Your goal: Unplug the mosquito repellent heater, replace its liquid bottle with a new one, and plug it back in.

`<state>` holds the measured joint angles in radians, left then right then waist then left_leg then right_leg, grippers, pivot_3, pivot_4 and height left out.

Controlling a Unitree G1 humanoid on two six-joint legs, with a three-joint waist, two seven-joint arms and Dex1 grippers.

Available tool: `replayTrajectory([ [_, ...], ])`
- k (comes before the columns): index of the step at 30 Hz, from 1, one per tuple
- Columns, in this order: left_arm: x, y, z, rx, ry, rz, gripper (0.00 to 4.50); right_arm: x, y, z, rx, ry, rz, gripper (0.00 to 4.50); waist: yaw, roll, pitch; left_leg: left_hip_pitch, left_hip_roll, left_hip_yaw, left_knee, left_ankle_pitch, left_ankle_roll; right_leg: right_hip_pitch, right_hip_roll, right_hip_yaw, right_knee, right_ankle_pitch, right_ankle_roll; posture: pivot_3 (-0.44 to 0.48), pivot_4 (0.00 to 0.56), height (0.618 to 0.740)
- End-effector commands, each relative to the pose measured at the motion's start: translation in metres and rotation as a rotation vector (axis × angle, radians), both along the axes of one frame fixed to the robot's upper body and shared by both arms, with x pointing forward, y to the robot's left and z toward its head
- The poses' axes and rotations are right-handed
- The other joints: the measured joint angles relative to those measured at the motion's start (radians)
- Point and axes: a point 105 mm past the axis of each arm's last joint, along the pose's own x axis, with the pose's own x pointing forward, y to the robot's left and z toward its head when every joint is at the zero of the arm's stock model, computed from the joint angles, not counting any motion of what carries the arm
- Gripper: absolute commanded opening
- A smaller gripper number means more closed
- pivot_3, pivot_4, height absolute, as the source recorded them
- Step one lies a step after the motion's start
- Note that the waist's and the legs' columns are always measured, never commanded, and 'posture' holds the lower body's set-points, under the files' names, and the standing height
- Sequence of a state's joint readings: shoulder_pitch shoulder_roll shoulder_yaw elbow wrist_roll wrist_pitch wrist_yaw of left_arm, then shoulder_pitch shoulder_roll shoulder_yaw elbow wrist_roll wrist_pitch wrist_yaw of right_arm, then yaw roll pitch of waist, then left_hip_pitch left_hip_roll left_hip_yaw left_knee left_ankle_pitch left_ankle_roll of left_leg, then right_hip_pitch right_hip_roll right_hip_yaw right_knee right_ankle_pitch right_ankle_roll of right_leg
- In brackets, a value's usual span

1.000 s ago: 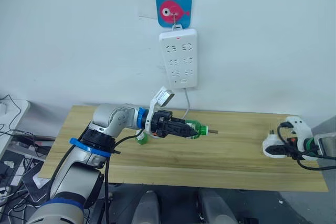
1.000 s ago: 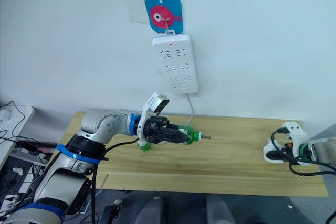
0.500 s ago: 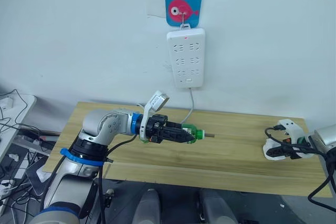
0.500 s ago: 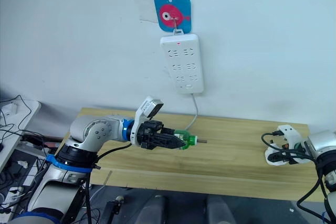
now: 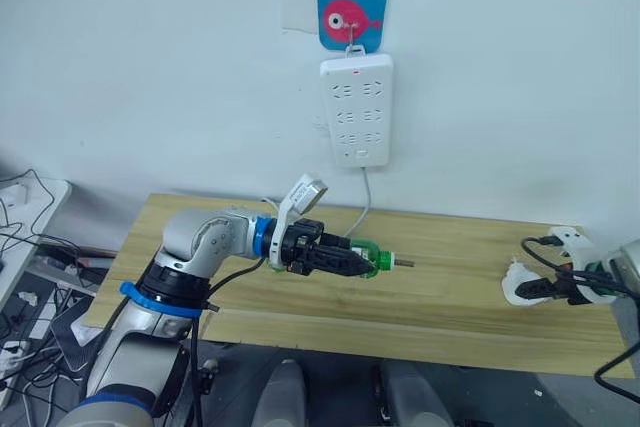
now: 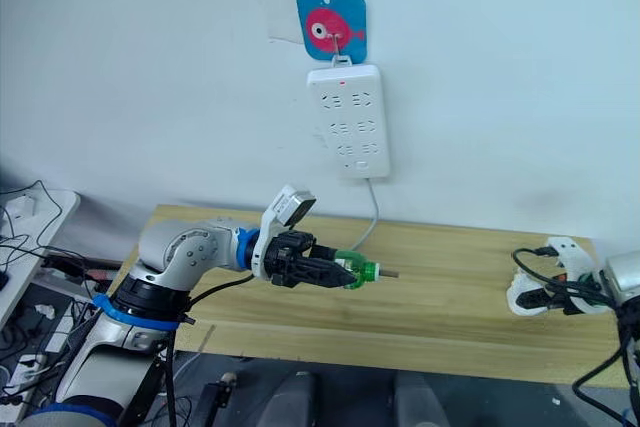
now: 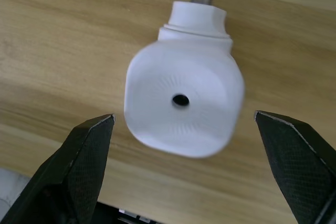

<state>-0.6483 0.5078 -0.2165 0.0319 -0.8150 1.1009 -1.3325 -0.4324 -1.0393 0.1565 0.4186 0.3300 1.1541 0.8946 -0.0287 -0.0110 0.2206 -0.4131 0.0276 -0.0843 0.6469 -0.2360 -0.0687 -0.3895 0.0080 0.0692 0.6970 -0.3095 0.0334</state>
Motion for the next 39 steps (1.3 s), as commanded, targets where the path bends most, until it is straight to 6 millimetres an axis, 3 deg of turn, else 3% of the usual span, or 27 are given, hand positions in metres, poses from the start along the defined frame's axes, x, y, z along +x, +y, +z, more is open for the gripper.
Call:
replayTrajectory([
  [1,0.001,-0.004,0.009,-0.030,-0.040,-0.034,2.24,-0.004,-0.001,0.037,0.004,-0.085,0.019,4.46,-0.002,0.000,0.000,0.000,0.000,0.000,0.000,0.000,0.000,0.000,0.000,0.000,0.000,0.000,0.000,-0.016,0.188,0.740],
  [5,0.008,-0.011,0.013,-0.080,-0.102,-0.011,2.24,-0.009,0.022,0.075,0.078,-0.235,0.068,4.46,-0.008,0.000,-0.001,0.000,0.000,0.000,0.000,0.000,0.000,0.000,0.000,0.000,0.000,0.000,0.000,-0.047,0.180,0.740],
  [9,0.025,-0.029,0.022,-0.198,-0.222,0.122,2.24,-0.012,0.081,0.112,0.406,-0.542,0.055,4.46,-0.020,-0.002,-0.002,0.002,0.002,0.000,-0.001,0.000,0.000,0.001,0.002,0.000,0.001,0.000,0.000,-0.078,0.182,0.740],
  [14,0.048,-0.045,0.034,-0.299,-0.337,0.323,2.24,-0.030,0.149,0.120,0.797,-0.837,-0.014,4.46,-0.024,0.000,-0.002,0.000,0.002,-0.002,-0.001,0.000,-0.001,0.001,0.002,-0.001,0.001,0.000,0.000,-0.090,0.188,0.740],
  [19,0.064,-0.049,0.037,-0.309,-0.392,0.446,2.24,-0.037,0.193,0.134,1.044,-0.940,-0.185,4.46,-0.032,0.001,-0.002,0.001,0.001,0.000,-0.002,0.000,-0.001,0.000,-0.001,0.000,0.001,0.000,0.000,-0.082,0.189,0.740],
  [26,0.059,-0.051,0.037,-0.309,-0.442,0.424,2.24,-0.028,0.213,0.151,1.178,-0.873,-0.342,4.46,-0.055,0.001,-0.003,0.000,0.000,0.001,-0.002,0.000,0.000,0.000,0.000,0.001,0.001,0.000,0.000,-0.077,0.183,0.740],
  [39,0.041,-0.062,0.035,-0.320,-0.477,0.345,2.24,-0.014,0.224,0.156,1.131,-0.866,-0.358,4.46,-0.058,0.001,-0.003,0.001,0.002,0.000,-0.002,0.000,-0.001,0.000,0.002,0.001,0.001,0.000,0.000,-0.080,0.171,0.740],
])
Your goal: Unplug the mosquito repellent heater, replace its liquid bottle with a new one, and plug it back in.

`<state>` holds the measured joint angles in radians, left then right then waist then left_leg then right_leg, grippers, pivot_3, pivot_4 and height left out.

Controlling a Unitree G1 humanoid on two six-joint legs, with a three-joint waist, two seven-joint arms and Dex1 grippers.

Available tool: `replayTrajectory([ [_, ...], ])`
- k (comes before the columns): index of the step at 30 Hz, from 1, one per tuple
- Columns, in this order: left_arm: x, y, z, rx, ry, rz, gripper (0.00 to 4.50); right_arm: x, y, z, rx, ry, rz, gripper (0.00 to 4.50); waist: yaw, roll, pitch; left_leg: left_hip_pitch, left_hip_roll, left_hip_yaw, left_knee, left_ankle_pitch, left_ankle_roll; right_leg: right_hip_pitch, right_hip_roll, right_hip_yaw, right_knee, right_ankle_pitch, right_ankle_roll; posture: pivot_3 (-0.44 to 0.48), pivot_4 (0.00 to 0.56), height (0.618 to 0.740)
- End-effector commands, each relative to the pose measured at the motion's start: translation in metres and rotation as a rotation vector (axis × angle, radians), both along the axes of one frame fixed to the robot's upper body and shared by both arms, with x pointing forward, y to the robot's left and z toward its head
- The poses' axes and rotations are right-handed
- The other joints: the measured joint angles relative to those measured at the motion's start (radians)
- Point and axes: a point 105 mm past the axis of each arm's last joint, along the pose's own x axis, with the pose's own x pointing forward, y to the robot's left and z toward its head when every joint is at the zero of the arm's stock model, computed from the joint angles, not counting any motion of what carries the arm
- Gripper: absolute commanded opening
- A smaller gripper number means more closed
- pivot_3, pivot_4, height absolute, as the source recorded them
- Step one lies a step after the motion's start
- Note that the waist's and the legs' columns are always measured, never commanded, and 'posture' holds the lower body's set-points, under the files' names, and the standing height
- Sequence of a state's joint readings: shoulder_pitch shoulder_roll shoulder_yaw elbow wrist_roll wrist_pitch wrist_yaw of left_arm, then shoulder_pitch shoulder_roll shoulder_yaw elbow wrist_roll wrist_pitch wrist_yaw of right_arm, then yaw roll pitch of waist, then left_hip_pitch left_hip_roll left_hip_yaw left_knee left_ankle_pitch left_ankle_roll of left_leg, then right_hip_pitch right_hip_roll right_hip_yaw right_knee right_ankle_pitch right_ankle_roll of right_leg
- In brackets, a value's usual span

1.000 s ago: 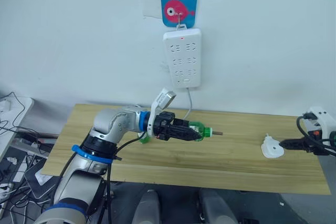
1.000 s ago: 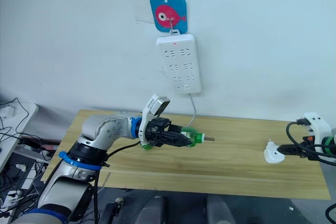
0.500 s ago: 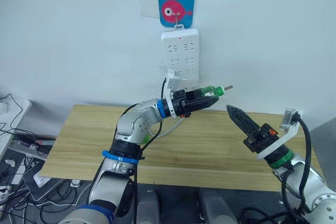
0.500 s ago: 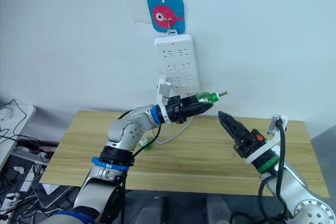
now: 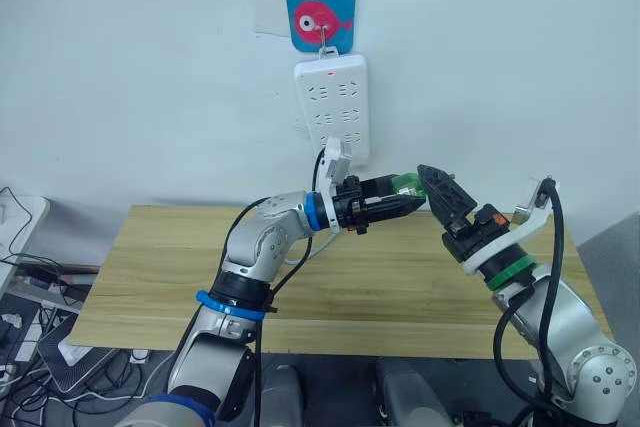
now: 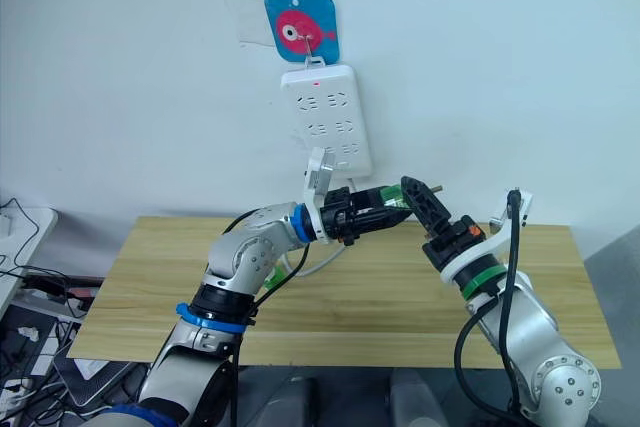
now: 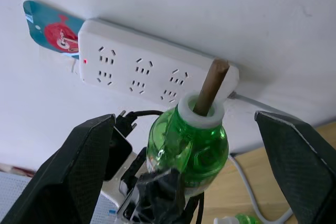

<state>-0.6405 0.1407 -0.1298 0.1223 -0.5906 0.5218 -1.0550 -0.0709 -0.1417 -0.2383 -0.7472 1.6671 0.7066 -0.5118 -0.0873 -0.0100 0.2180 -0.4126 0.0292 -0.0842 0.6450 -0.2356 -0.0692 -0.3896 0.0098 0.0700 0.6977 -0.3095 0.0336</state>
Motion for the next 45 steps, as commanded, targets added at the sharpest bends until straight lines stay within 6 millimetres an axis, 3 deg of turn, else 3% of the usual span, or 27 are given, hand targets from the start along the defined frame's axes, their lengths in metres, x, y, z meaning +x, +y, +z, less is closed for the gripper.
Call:
replayTrajectory([
  [1,-0.007,-0.003,0.008,-0.018,-0.048,-0.027,2.24,0.001,0.000,0.007,-0.008,-0.030,-0.021,4.46,0.000,0.000,0.000,0.000,0.000,0.000,0.000,0.000,0.000,0.000,0.000,0.000,0.000,0.000,0.000,-0.079,0.168,0.740],
  [4,-0.008,-0.004,0.007,-0.015,-0.051,-0.026,2.24,0.001,0.003,0.008,-0.005,-0.030,-0.029,4.46,0.001,0.000,0.000,0.000,0.000,0.000,0.000,0.000,0.000,0.000,0.000,0.000,0.000,0.000,0.000,-0.077,0.165,0.740],
  [6,-0.009,-0.004,0.007,-0.014,-0.054,-0.027,2.24,0.001,0.005,0.009,0.004,-0.031,-0.028,4.11,0.001,0.000,0.000,0.000,0.000,0.000,0.000,0.000,0.000,0.000,0.000,0.000,0.000,0.000,0.000,-0.076,0.163,0.740],
  [14,-0.008,-0.004,0.005,-0.003,-0.075,-0.029,2.24,0.003,0.006,0.005,-0.018,-0.026,-0.033,1.43,0.002,0.000,0.000,0.000,0.000,0.000,0.000,0.000,0.000,0.000,0.000,0.000,0.000,0.000,0.000,-0.071,0.156,0.740],
  [17,-0.009,-0.005,0.004,0.002,-0.082,-0.030,2.24,0.003,0.007,0.004,-0.032,-0.030,-0.023,0.84,0.002,0.000,-0.001,0.000,0.000,0.000,0.000,0.000,0.000,0.000,0.000,0.000,0.000,0.000,0.000,-0.072,0.155,0.740],
  [20,-0.009,-0.006,0.003,0.011,-0.093,-0.028,2.24,0.004,0.007,0.005,-0.035,-0.036,-0.018,0.84,0.003,0.000,-0.001,0.000,0.000,0.000,0.000,0.000,0.000,0.000,0.000,0.000,0.000,0.000,0.000,-0.074,0.154,0.740],
  [27,-0.003,-0.003,-0.006,0.123,-0.176,-0.032,4.47,0.008,-0.005,0.001,-0.055,-0.027,-0.072,0.84,0.002,0.000,-0.001,0.000,0.000,0.000,0.000,0.000,0.000,0.000,0.000,0.000,0.000,0.000,0.000,-0.076,0.154,0.740],
  [32,0.000,0.005,-0.009,0.231,-0.265,-0.062,4.50,0.013,-0.036,-0.020,-0.205,0.004,-0.191,0.84,0.004,0.000,-0.001,0.000,0.000,0.000,0.000,0.000,0.000,0.000,0.000,0.000,0.000,0.000,0.000,-0.068,0.163,0.740],
  [39,-0.011,0.018,-0.032,0.413,-0.396,-0.149,4.50,0.018,-0.060,-0.078,-0.910,-0.058,-0.240,0.84,0.003,0.000,-0.001,0.001,0.000,0.001,0.000,0.000,0.000,0.000,0.001,0.001,0.000,0.000,0.000,-0.058,0.175,0.740],
  [45,-0.012,0.016,-0.046,0.434,-0.392,-0.125,4.50,0.025,-0.065,-0.135,-1.252,-0.154,-0.208,0.84,0.005,0.000,-0.001,0.001,0.000,0.002,0.000,0.000,0.000,0.000,0.001,0.002,0.000,0.000,0.000,-0.050,0.192,0.740],
])
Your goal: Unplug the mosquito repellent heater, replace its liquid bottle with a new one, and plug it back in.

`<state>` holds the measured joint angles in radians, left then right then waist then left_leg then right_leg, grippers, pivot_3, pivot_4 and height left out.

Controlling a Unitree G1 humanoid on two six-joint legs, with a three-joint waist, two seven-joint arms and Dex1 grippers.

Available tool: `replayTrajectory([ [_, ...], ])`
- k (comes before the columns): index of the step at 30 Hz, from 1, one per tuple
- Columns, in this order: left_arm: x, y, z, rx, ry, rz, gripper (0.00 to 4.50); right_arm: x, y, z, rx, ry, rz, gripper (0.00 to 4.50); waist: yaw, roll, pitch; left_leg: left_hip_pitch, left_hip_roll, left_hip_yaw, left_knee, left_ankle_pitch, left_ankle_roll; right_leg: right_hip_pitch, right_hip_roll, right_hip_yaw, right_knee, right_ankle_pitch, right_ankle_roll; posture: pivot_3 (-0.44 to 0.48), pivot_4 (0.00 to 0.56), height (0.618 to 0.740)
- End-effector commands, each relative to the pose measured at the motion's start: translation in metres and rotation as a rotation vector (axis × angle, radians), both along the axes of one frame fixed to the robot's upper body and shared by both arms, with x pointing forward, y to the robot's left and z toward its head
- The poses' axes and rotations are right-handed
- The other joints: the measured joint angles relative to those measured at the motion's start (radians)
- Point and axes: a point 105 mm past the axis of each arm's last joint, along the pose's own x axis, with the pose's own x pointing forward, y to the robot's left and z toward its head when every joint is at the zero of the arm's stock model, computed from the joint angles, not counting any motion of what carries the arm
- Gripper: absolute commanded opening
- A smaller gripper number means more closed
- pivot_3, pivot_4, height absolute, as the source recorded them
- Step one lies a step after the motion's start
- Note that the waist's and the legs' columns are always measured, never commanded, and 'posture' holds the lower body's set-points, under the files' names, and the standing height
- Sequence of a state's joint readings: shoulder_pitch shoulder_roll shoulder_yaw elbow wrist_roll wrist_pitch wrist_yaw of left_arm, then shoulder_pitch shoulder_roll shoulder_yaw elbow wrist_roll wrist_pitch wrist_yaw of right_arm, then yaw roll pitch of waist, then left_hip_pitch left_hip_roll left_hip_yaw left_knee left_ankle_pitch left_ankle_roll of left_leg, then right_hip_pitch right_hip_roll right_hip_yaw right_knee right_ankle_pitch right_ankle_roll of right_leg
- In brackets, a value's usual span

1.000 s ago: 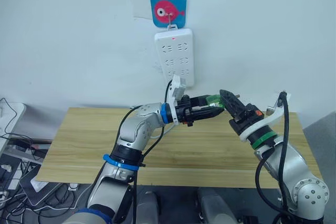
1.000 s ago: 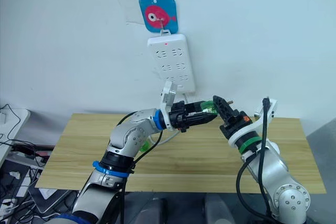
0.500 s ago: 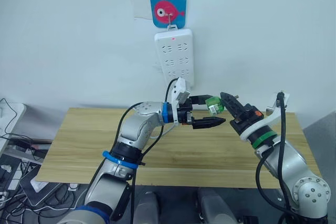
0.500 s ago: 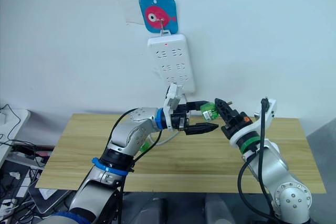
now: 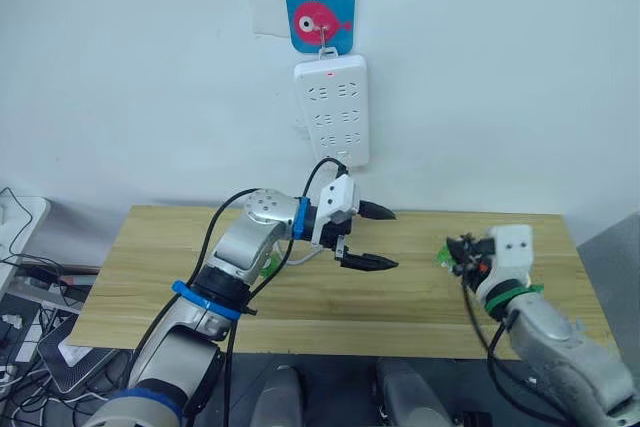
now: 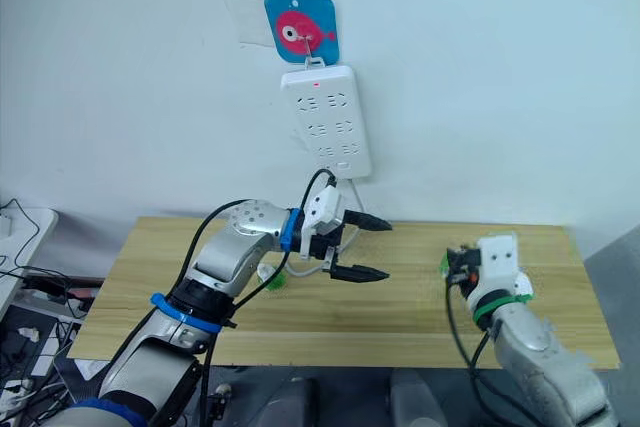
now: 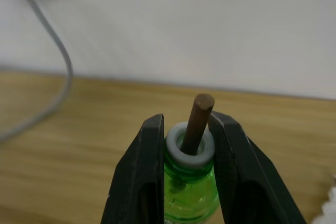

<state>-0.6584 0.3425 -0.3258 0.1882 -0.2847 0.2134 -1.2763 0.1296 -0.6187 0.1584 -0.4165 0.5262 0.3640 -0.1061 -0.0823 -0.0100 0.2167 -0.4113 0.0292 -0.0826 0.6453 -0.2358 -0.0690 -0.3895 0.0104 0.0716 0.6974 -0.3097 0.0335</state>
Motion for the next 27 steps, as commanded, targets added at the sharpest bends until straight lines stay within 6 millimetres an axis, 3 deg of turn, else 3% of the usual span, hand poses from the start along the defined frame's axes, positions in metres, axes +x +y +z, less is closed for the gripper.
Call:
replayTrajectory([
  [1,-0.007,-0.004,-0.002,0.010,-0.035,-0.023,4.50,0.010,-0.005,-0.016,-0.113,-0.083,-0.002,0.84,0.000,0.000,0.000,0.000,0.000,0.000,0.000,0.000,0.000,0.000,0.000,0.000,0.000,0.000,0.000,-0.044,0.194,0.740],
  [8,-0.004,0.001,-0.008,0.042,-0.034,-0.003,4.50,0.031,-0.033,-0.036,-0.116,-0.146,-0.136,0.84,0.001,0.000,0.000,0.001,0.000,0.001,0.000,0.000,0.000,0.001,0.000,0.000,0.001,0.000,0.000,-0.043,0.202,0.740],
  [15,-0.005,0.003,-0.009,0.053,-0.036,0.010,4.50,0.059,-0.028,-0.044,-0.121,-0.167,-0.109,0.84,0.000,0.000,0.000,0.002,0.000,0.001,-0.001,0.000,0.000,0.001,0.000,0.000,0.001,0.000,0.000,-0.031,0.202,0.740],
  [25,0.000,0.009,-0.008,0.063,-0.059,0.049,4.50,0.065,-0.039,-0.060,-0.133,-0.130,-0.125,0.84,0.006,0.000,0.000,0.002,-0.001,0.001,-0.001,0.000,0.000,0.002,-0.002,0.000,0.001,0.000,0.000,-0.007,0.202,0.740],
  [27,0.000,0.008,-0.008,0.054,-0.065,0.054,4.50,0.064,-0.036,-0.061,-0.107,-0.131,-0.116,1.60,0.009,0.000,0.000,0.002,-0.001,0.001,-0.001,0.000,0.000,0.002,-0.002,0.000,0.001,0.000,0.000,-0.010,0.197,0.740],
])
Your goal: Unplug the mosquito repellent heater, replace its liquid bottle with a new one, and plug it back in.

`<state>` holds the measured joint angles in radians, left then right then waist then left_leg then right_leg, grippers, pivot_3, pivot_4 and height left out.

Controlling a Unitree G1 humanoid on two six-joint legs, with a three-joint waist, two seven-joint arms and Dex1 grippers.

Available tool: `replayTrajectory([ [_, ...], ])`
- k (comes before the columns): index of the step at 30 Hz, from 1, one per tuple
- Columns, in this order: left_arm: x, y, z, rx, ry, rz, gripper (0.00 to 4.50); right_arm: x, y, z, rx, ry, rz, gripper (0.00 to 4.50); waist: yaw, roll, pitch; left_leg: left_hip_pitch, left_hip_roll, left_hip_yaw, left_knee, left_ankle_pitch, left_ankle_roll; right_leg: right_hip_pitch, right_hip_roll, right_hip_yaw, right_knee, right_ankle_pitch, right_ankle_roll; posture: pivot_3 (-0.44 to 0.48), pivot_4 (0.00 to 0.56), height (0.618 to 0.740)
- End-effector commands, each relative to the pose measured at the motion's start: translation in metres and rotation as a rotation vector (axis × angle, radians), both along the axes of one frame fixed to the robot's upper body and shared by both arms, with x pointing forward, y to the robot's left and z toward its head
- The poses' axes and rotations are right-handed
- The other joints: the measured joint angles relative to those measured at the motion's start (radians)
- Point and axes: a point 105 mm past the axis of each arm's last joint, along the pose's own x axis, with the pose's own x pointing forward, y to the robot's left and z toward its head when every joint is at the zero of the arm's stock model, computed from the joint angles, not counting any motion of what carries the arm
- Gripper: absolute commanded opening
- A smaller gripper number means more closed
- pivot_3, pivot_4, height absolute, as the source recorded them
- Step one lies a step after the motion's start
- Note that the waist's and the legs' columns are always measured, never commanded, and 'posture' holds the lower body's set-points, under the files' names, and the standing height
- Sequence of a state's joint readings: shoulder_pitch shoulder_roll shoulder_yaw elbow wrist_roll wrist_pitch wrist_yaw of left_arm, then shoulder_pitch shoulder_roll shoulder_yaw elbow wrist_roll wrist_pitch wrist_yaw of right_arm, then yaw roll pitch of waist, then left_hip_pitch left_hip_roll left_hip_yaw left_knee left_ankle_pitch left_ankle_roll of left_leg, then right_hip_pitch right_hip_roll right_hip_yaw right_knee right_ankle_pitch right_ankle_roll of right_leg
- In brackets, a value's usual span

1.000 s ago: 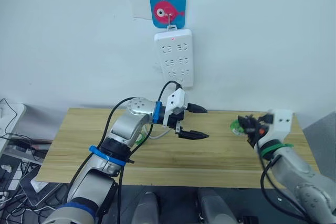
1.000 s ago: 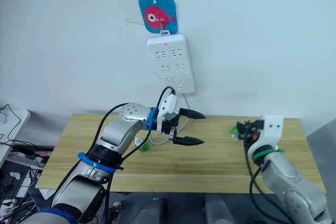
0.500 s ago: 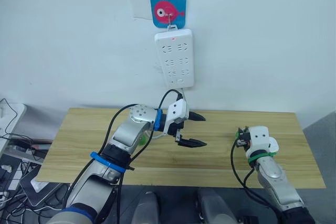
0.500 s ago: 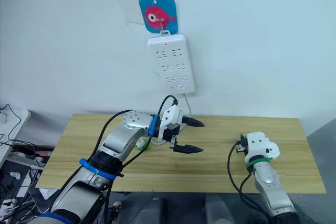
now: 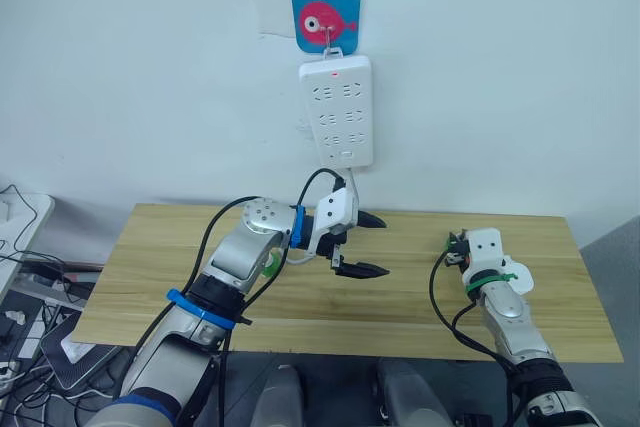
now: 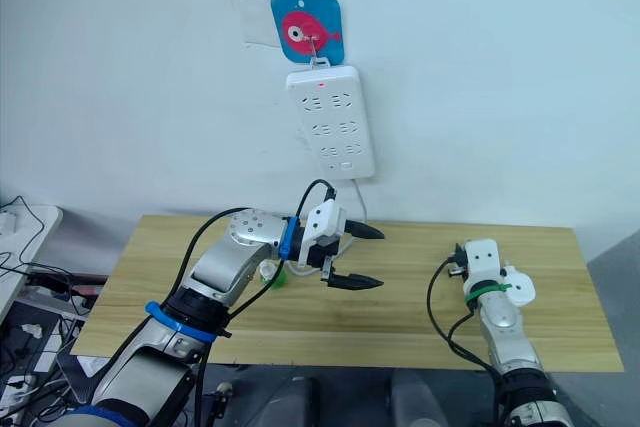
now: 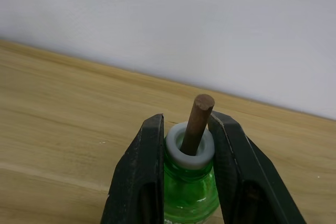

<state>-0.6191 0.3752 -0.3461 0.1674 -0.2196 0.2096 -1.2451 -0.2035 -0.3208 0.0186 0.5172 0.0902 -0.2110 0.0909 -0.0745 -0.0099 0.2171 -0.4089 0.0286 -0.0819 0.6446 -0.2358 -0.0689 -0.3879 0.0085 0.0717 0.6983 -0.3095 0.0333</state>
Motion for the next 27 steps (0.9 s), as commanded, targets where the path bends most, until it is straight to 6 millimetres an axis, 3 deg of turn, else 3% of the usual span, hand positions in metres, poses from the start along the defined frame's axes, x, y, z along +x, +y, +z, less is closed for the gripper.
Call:
replayTrajectory([
  [1,-0.001,-0.001,0.009,-0.031,-0.052,0.002,4.50,-0.003,0.002,-0.002,0.023,-0.008,0.015,1.89,0.001,0.000,0.000,0.000,0.000,0.000,0.000,0.000,0.000,0.000,0.000,0.000,0.000,0.000,0.000,-0.010,0.197,0.740],
  [8,0.006,-0.001,0.018,-0.112,-0.084,0.045,4.50,-0.023,0.001,0.004,-0.004,-0.010,0.043,4.38,0.010,0.000,0.000,0.000,0.000,0.000,0.000,0.000,0.000,0.000,0.000,0.000,0.000,0.000,0.000,-0.006,0.189,0.740],
  [14,0.011,0.017,0.029,-0.213,-0.098,0.113,4.50,-0.059,0.004,0.022,-0.022,0.000,0.080,4.47,0.017,0.000,0.000,0.000,0.000,0.000,0.000,0.000,0.000,0.000,0.000,0.000,0.000,0.000,0.000,-0.007,0.192,0.740],
  [16,0.018,0.035,0.041,-0.295,-0.072,0.238,4.50,-0.076,0.008,0.037,0.025,-0.006,0.098,4.47,0.018,0.000,0.000,0.000,0.000,0.000,0.000,0.000,0.000,0.000,0.000,0.000,0.000,0.000,0.000,-0.008,0.191,0.740],
  [19,0.012,0.063,0.054,-0.362,-0.047,0.359,4.50,-0.092,0.027,0.063,0.060,-0.012,0.218,4.47,0.013,0.001,0.000,0.000,0.002,-0.001,-0.001,0.000,0.000,-0.001,0.000,0.000,0.000,-0.001,-0.001,0.004,0.196,0.740],
  [23,0.007,0.100,0.050,-0.378,-0.036,0.558,4.50,-0.096,0.058,0.082,0.080,0.027,0.434,4.47,0.019,0.000,0.000,0.003,0.001,-0.001,-0.001,0.000,0.000,0.003,0.000,0.000,0.000,-0.001,-0.001,0.024,0.198,0.740],
  [27,-0.001,0.136,0.032,-0.365,-0.070,0.761,4.50,-0.085,0.085,0.103,0.074,0.022,0.642,4.47,0.024,-0.001,0.000,0.009,0.001,-0.001,-0.003,0.000,0.000,0.008,0.000,0.000,-0.002,-0.001,-0.001,0.062,0.202,0.740],
])
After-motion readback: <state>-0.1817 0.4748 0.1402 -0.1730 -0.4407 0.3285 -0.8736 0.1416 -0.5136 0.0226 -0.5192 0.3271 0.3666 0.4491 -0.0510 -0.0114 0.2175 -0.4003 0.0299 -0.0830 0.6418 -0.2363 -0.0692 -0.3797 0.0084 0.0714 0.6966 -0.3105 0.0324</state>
